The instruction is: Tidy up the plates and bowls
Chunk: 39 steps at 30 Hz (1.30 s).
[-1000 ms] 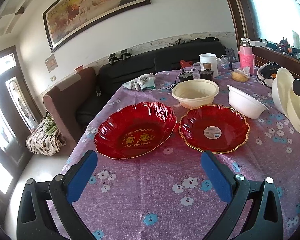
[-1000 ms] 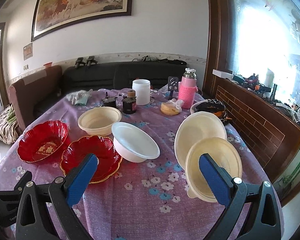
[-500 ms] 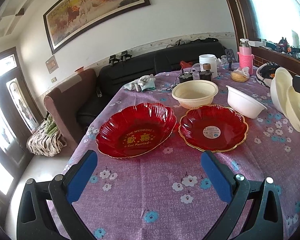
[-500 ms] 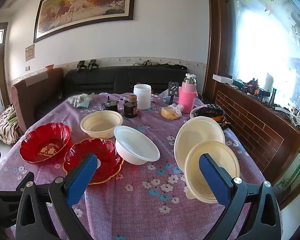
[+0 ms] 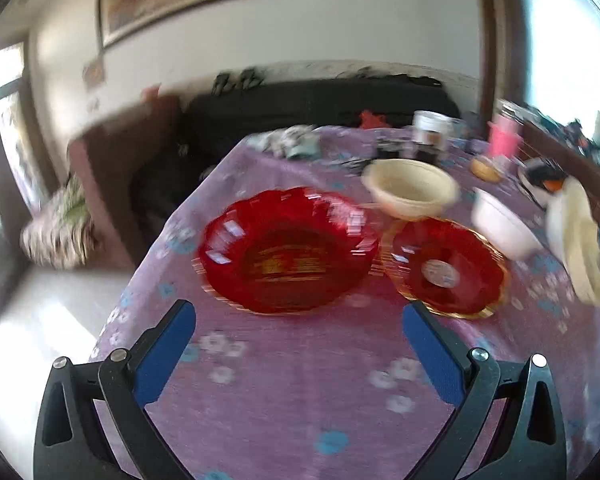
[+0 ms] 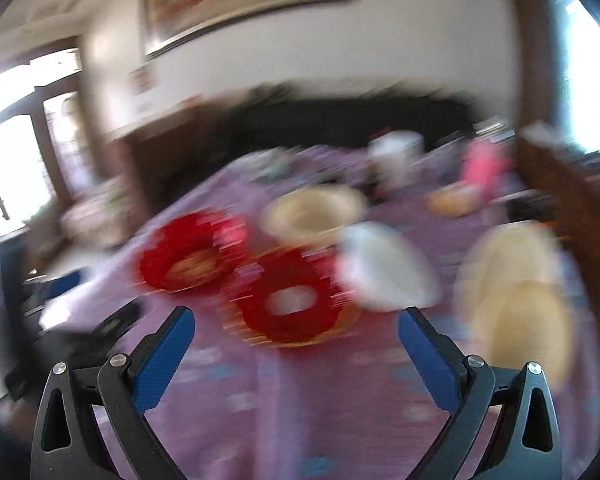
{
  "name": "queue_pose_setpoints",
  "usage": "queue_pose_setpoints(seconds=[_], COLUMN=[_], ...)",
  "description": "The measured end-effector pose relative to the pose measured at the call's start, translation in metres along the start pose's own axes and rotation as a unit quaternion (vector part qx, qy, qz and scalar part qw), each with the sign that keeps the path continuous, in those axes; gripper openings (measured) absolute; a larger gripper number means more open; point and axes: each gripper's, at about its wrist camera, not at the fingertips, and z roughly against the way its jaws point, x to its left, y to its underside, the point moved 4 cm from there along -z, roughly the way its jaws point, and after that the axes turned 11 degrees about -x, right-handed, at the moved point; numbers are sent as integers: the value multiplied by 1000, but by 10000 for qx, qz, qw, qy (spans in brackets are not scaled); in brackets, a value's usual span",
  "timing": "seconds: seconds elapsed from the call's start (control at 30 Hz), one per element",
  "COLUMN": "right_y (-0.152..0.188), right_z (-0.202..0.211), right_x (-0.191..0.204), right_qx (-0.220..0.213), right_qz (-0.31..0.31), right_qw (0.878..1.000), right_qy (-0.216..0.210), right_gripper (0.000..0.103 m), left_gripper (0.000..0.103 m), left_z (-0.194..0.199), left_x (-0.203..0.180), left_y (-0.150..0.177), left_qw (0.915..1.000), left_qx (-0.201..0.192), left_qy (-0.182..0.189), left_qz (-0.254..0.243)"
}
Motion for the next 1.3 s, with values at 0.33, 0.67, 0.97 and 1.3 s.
queue_pose_setpoints(seconds=[0.33,0.67,0.97,1.3], right_y=[-21,-17,-1,32], right_z=[-130,-243,-268,-219], right_x=[37,25,36,84], right_qx=[1435,1968,2124,2277], right_qz=[-286,-295,-198,-133], right_qw=[9829,9782,9759,9678], right_qy=[-1119,-589,-462,-1062], right_gripper=[63,34,14,14], left_gripper=[53,34,10,19], left_z=[-112,-173,-164,-75], left_x=[111,129,118,148], left_y=[-7,-1,11,53], left_qw=[9854,9716,9711,9752], left_qx=[1375,1693,1701,1485], left_qy=[279,767,853,588], left_qz=[961,1464,1440,1534])
